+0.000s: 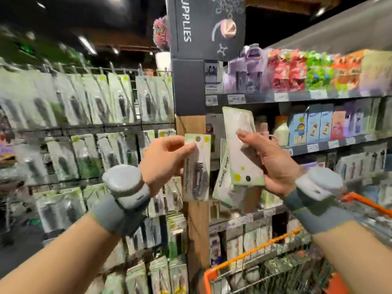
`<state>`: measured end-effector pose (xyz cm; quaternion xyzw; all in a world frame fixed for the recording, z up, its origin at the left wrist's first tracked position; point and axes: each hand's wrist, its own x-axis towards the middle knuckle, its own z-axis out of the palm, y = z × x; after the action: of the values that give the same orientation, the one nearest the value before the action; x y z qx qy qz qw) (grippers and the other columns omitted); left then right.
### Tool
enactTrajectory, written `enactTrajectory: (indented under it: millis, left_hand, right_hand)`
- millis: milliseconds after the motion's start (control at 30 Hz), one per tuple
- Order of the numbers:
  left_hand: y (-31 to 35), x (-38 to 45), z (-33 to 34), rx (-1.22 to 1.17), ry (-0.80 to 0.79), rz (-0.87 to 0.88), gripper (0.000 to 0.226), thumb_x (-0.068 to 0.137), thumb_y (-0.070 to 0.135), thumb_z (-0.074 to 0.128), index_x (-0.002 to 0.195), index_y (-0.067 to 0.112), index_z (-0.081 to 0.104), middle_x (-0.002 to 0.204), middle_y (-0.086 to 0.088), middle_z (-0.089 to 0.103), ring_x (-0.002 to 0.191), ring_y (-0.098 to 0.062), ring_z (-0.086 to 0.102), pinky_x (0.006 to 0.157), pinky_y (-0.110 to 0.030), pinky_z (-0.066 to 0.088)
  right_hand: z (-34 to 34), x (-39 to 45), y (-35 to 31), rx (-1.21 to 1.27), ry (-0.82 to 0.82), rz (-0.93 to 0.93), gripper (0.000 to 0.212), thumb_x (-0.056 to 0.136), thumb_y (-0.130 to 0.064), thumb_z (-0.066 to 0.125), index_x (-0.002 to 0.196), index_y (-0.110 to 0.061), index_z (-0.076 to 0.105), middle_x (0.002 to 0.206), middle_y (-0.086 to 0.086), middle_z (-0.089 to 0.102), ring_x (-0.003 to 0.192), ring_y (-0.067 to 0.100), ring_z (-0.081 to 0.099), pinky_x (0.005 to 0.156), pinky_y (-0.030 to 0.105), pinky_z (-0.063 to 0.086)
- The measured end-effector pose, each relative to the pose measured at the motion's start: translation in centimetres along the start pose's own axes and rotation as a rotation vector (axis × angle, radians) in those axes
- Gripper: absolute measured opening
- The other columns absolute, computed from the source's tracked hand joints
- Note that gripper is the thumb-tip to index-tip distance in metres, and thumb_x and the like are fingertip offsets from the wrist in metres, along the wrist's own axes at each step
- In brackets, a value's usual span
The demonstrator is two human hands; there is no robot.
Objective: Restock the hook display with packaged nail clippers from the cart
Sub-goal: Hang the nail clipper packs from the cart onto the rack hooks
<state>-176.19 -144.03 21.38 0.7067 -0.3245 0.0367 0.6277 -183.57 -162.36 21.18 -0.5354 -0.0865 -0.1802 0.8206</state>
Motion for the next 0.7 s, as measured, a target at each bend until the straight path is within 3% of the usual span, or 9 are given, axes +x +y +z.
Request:
enactTrajectory:
  millis: [67,167,200,300,367,500,600,700]
  left_hand:
    - [1.1,-0.2,-1.3,-0.007,0.031,0.011,0.016,0.089,0.016,0.062,0.076,0.011,0.068,0.072,-0.004,0.061,0.065,-0.016,0.051,0.059,-0.027,0.042]
    - [3.0,-0.6,-3.7,-0.023,0.125,0.050,0.016,0.083,0.011,0.067,0.069,0.018,0.068,0.064,0.006,0.065,0.056,-0.007,0.054,0.051,-0.019,0.041]
    - [3.3,-0.7,-3.8,-0.029,0.138,0.049,0.013,0.082,0.010,0.068,0.071,0.017,0.068,0.063,0.007,0.066,0.055,-0.006,0.054,0.049,-0.017,0.041]
    - [4.3,-0.8,-5.7,-0.036,0.221,0.061,0.007,0.081,0.006,0.069,0.077,0.011,0.068,0.066,0.003,0.067,0.056,-0.007,0.057,0.046,-0.015,0.041]
    - [4.6,-1.0,-6.9,-0.030,0.270,0.073,0.003,0.080,0.005,0.070,0.081,0.008,0.068,0.075,-0.004,0.068,0.061,-0.011,0.057,0.048,-0.018,0.040]
    - [4.3,-1.2,-9.2,0.016,0.352,0.079,0.013,0.079,0.004,0.071,0.080,0.017,0.069,0.074,-0.005,0.071,0.064,-0.015,0.058,0.051,-0.021,0.038]
    - [4.2,-1.4,-11.5,0.070,0.369,0.095,0.019,0.080,0.004,0.070,0.093,0.019,0.071,0.074,-0.005,0.070,0.064,-0.012,0.060,0.049,-0.019,0.040]
    - [4.2,-1.2,-13.5,0.064,0.392,0.110,0.022,0.081,0.003,0.069,0.096,0.019,0.071,0.079,-0.011,0.071,0.069,-0.016,0.062,0.054,-0.022,0.045]
  right_hand:
    - [1.7,0.1,-0.5,0.005,-0.013,-0.036,0.035,0.082,-0.013,0.061,0.048,-0.017,0.069,0.049,-0.004,0.060,0.043,0.005,0.058,0.048,0.020,0.053]
    - [4.3,0.7,-1.3,0.078,-0.104,-0.039,0.012,0.071,-0.015,0.064,0.061,-0.013,0.071,0.058,0.002,0.066,0.049,0.010,0.063,0.052,0.025,0.056]
    - [4.4,0.9,-1.4,0.067,-0.106,-0.032,0.006,0.068,-0.016,0.066,0.070,-0.012,0.071,0.064,0.003,0.067,0.053,0.012,0.064,0.056,0.027,0.057]
    - [5.9,2.3,-1.4,0.007,-0.142,0.000,0.044,0.059,-0.019,0.080,0.100,-0.010,0.067,0.100,0.010,0.068,0.092,0.022,0.064,0.092,0.040,0.050]
    - [6.8,2.9,-1.3,-0.028,-0.167,0.008,0.057,0.055,-0.028,0.081,0.107,-0.012,0.066,0.111,0.011,0.066,0.106,0.027,0.060,0.101,0.046,0.042]
    - [8.6,3.7,-0.8,-0.001,-0.271,0.022,0.050,0.059,-0.022,0.079,0.105,-0.012,0.064,0.092,0.009,0.067,0.071,0.018,0.065,0.067,0.033,0.057]
    - [10.7,4.3,-0.2,0.003,-0.325,0.029,0.041,0.067,-0.024,0.068,0.105,-0.009,0.063,0.085,0.008,0.068,0.065,0.017,0.066,0.060,0.032,0.057]
    - [12.3,5.2,0.3,-0.031,-0.325,0.022,0.040,0.066,-0.026,0.067,0.102,-0.010,0.064,0.084,0.006,0.069,0.066,0.016,0.065,0.063,0.033,0.058]
